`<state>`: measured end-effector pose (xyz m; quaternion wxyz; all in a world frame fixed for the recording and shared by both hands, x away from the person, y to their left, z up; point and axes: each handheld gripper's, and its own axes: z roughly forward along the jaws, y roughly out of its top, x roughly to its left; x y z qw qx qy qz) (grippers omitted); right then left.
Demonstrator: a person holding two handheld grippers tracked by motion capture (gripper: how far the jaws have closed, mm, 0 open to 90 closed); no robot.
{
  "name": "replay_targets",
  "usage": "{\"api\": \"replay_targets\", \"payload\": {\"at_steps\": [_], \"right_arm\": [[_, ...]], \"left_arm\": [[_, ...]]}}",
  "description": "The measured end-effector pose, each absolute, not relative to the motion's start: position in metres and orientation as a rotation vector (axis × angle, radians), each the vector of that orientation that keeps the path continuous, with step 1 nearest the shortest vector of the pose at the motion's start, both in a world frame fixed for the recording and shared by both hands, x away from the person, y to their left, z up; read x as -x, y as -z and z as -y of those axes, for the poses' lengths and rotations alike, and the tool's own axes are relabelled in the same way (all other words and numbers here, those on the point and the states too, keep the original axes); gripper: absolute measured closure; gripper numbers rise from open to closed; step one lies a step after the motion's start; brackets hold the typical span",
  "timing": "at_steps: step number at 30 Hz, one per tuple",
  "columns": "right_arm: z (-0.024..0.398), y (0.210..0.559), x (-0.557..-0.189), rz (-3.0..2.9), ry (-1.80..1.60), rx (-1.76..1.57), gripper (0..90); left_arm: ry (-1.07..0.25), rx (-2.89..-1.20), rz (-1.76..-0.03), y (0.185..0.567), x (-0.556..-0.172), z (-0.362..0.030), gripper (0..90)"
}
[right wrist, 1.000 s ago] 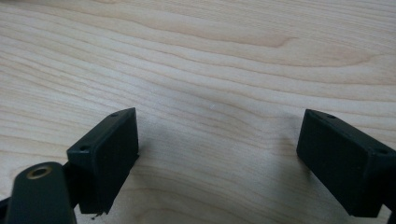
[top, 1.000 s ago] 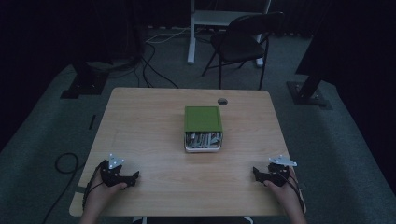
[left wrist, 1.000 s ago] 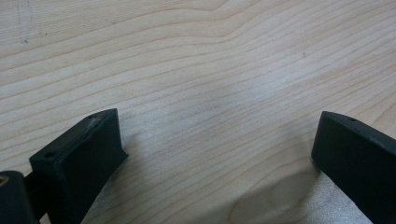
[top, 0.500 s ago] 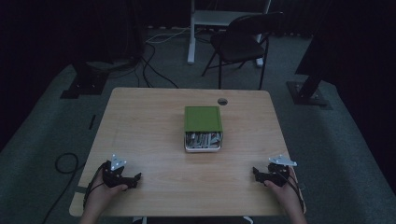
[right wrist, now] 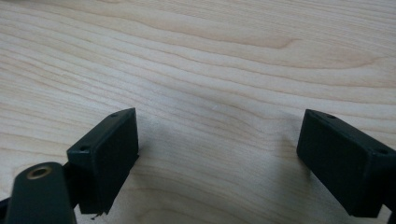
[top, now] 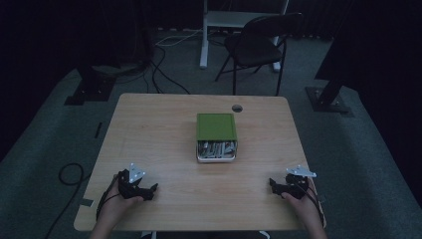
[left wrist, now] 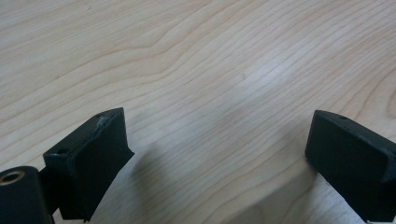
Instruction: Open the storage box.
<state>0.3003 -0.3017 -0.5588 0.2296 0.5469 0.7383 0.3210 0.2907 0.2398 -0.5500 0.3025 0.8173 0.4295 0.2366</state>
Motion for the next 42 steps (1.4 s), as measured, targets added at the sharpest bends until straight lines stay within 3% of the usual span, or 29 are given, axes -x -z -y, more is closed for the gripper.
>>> {"api": "replay_targets", "payload": {"at_steps": [42], "right_arm": [[0.302,0.559,-0.3,-2.032,-0.884,-1.505,12.4]], "left_arm": [[-0.755,-2.17,-0.687,0.523,-0.3,-0.15,6.6]]}}
